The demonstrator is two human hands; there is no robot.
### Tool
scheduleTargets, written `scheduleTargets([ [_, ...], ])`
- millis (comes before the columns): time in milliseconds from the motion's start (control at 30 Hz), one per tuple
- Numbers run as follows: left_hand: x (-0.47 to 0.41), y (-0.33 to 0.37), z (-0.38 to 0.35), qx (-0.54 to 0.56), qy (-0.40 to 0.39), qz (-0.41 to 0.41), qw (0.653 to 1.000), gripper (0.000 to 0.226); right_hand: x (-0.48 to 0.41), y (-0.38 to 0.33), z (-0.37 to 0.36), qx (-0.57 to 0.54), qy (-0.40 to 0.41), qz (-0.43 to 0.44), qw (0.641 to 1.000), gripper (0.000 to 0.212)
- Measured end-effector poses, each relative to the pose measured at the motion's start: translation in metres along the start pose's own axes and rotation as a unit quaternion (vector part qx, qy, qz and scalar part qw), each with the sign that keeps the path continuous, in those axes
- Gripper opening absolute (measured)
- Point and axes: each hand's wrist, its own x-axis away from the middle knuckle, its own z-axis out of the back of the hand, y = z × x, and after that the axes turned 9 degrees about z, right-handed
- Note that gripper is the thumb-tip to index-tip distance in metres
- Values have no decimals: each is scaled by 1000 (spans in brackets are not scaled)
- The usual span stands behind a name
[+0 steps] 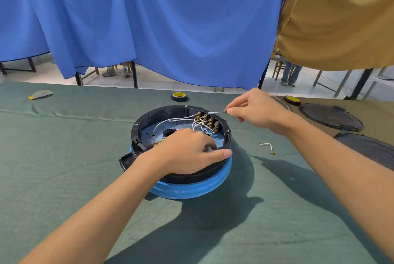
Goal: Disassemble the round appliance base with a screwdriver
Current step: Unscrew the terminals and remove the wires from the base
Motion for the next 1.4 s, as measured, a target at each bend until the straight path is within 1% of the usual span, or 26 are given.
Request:
scheduleTargets([
  [67, -2, -5, 9, 41, 32, 15, 999, 51, 0, 1, -2, 13, -22, 6, 1000, 8],
  [133, -6, -16, 20, 36, 73, 40, 996, 47, -1, 3, -3, 12, -11, 2, 1000, 6],
  [167, -7, -22, 23, 20, 72, 59, 995, 47, -2, 4, -4, 3, 1, -3, 1000, 6],
  [233, -9, -31, 21, -29, 11, 94, 995, 60, -3, 5, -5, -3, 17, -6, 1000, 7],
  [300, -9, -33, 16, -75, -76, 119, 987, 75, -6, 3, -6, 11, 10, 0, 1000, 8],
  [333, -9, -31, 14, -86, -107, 129, 982, 81, -7, 1, -6, 19, 3, 3, 1000, 8],
  [433, -11, -27, 10, -103, -141, 139, 975, 87, -11, -4, -4, 45, -12, 11, 999, 9],
  [633, -10, -4, -9, -106, -132, 166, 971, 89, -20, -14, 1, 87, -46, 18, 995, 11],
  [700, -10, -3, -4, -96, -122, 165, 974, 90, -22, -18, 3, 110, -64, 24, 992, 11],
  [833, -8, -17, 18, -20, -47, 162, 985, 81, -25, -26, 4, 154, -84, 37, 984, 14],
  [867, -8, -20, 20, -4, -44, 160, 986, 80, -26, -27, 3, 167, -80, 46, 982, 15],
  [933, -6, -23, 18, 20, -86, 152, 984, 79, -26, -30, 1, 178, -68, 66, 980, 17],
  [967, -5, -23, 16, 24, -113, 151, 982, 80, -26, -30, 1, 178, -62, 71, 979, 17],
  [1033, -6, -22, 12, 15, -139, 158, 977, 85, -25, -30, 0, 179, -57, 72, 980, 17],
  [1167, -10, -23, 10, -22, -140, 156, 978, 89, -22, -29, 1, 176, -55, 71, 980, 16],
  [1267, -11, -27, 9, -4, -146, 161, 976, 91, -22, -31, 0, 176, -46, 79, 980, 16],
  [1400, -13, -29, 8, 6, -149, 162, 975, 93, -21, -37, -5, 187, -59, 79, 977, 17],
])
